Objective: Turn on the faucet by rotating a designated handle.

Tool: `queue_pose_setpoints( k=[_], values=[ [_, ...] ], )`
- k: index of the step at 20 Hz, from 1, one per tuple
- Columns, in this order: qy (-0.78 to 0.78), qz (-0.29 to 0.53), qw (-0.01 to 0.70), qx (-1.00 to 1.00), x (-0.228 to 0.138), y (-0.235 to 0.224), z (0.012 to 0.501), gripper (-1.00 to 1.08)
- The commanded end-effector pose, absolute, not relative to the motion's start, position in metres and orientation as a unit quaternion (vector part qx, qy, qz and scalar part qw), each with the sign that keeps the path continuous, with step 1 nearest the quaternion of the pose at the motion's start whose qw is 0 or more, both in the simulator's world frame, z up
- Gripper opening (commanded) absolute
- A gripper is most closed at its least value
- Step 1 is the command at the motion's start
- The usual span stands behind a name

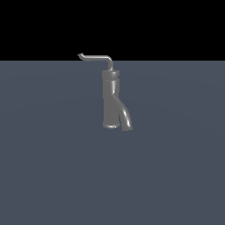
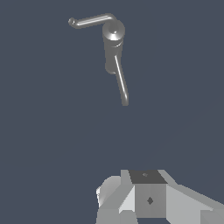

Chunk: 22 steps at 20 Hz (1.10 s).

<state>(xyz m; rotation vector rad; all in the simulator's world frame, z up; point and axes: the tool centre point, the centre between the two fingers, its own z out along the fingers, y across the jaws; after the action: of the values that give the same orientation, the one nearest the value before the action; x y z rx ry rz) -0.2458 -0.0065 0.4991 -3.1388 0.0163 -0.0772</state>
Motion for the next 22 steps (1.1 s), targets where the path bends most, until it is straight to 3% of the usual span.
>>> queue_pose_setpoints(
  k=[1, 12, 22],
  values=[
    [0.01, -0.028, 0.006, -1.0, -0.246, -0.01, 0.502, -1.0],
    [0.028, -0.027, 0.013, -0.999, -0.235, -0.008, 0.501, -1.0],
    [0.098, -0.017, 0.036, -0.994, -0.194, -0.001, 0.496, -1.0]
  ],
)
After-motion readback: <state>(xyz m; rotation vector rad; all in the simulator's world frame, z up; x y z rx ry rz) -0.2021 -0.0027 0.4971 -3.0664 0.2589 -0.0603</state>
